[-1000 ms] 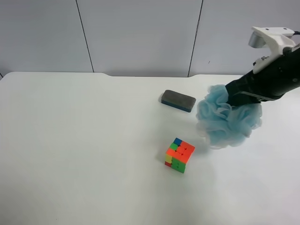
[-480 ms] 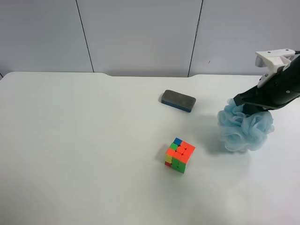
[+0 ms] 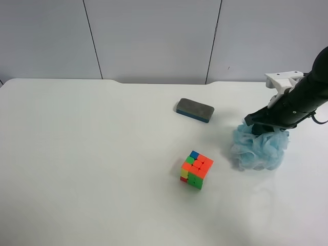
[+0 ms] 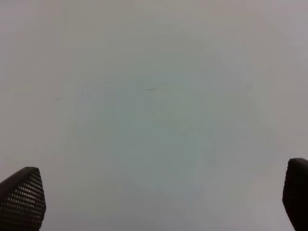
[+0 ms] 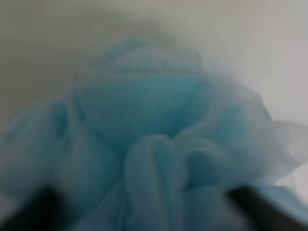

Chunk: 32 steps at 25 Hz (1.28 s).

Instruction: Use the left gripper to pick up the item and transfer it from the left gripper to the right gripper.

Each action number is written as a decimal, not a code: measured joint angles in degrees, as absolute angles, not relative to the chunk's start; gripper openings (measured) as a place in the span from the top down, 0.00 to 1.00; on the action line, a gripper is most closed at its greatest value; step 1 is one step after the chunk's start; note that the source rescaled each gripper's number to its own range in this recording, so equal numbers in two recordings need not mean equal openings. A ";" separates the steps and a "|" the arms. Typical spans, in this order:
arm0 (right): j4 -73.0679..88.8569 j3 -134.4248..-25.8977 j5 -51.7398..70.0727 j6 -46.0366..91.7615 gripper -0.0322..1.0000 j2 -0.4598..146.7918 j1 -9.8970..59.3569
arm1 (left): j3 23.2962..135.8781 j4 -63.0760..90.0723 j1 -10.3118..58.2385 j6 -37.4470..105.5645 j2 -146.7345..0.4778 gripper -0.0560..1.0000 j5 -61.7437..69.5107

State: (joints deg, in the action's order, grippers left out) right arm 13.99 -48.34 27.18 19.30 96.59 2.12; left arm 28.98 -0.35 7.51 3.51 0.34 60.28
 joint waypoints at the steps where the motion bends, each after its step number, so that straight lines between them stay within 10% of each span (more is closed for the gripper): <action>1: 13.99 -48.34 27.66 19.18 0.24 96.64 2.12 | 28.98 -0.35 7.51 3.51 0.34 0.00 60.28; 7: 13.99 -48.34 32.25 18.84 0.01 95.29 2.12 | 28.98 -0.35 7.51 3.51 0.34 0.00 60.28; 32: 8.10 -48.28 69.28 9.66 0.00 42.13 2.12 | 28.98 -0.35 7.51 3.51 0.34 0.00 60.28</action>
State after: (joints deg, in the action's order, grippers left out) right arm 8.10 -48.28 69.28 9.66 42.13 2.12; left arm 28.98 -0.35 7.51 3.51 0.34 60.28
